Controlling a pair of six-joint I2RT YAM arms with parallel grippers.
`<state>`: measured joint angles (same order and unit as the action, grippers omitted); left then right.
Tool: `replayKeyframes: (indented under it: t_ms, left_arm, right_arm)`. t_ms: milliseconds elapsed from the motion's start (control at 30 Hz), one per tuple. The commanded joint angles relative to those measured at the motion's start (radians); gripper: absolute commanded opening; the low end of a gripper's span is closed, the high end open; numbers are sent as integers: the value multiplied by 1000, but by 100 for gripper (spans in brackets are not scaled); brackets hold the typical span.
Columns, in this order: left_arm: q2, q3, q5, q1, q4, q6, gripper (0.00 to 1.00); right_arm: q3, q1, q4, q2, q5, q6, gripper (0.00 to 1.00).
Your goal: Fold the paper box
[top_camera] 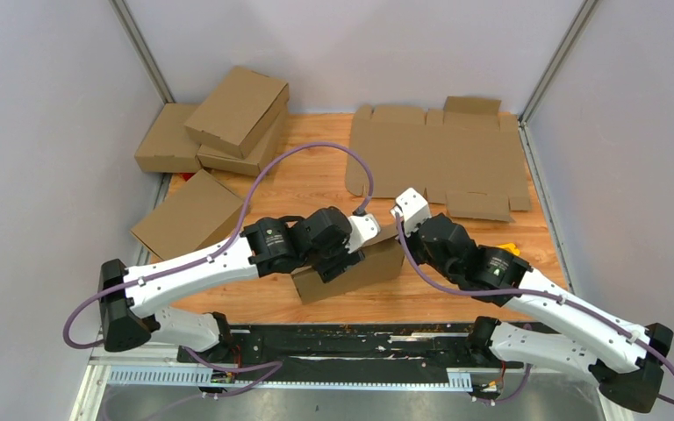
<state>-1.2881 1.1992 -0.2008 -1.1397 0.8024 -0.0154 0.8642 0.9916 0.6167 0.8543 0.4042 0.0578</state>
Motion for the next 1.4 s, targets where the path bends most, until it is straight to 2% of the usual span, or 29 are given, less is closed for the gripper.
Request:
replayKeyframes:
  t_ms: [0,267,533,700,800,1367]
  left_arm:
    - [-88,11,-47,-26,-3,-14,69]
    - [-170,40,-55,-53,14,-18,72]
    - [-183,66,-58,-53,15,7,87]
    - [-117,42,-36,-49,-65,35,100]
    - [-83,39,7,-36,-86,41,100]
    - [9,81,63,18,-11,-1,99]
  right_arm:
    - [77,10,-49,7,-36,-89,0]
    - [105,9,-63,0,-18,-153,0]
    - [139,-6,-17,25,-13,-161,0]
    - [108,-6,-17,21,-34,-149,0]
    - [71,-5,-32,2,-32,-146,0]
    - [20,-5,-25,-22,-38,-108,0]
